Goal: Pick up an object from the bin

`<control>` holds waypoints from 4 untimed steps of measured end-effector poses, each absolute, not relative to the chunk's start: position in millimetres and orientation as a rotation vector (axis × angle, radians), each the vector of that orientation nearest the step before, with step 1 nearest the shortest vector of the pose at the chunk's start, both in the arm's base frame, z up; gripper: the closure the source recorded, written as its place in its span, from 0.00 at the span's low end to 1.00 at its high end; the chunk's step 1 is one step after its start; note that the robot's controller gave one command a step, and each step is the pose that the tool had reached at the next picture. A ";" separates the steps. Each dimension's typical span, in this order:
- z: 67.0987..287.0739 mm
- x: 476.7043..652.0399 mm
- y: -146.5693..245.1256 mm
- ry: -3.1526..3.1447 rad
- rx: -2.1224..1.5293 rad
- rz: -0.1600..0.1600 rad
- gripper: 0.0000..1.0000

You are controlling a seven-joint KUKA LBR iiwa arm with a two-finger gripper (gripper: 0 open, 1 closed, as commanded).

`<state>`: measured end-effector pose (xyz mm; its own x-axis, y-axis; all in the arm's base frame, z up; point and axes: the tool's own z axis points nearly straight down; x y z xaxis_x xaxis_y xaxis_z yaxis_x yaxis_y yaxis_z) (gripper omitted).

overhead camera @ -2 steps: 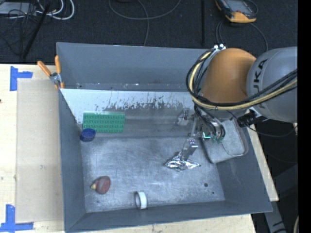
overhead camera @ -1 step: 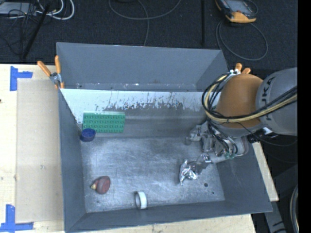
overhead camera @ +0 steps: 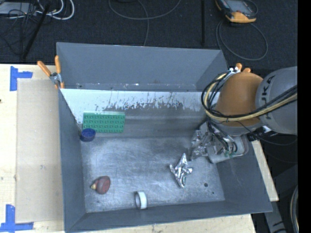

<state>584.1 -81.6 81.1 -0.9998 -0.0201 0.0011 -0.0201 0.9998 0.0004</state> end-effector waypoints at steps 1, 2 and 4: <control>81.1 584.1 -81.5 -3.140 0.032 -0.001 0.00; 73.1 551.8 -80.9 -3.151 0.119 0.002 0.00; 72.9 534.3 -54.7 -3.137 0.117 0.000 1.00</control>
Offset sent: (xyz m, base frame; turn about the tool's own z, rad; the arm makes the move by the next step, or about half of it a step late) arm 0.0000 0.0000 0.0000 0.0000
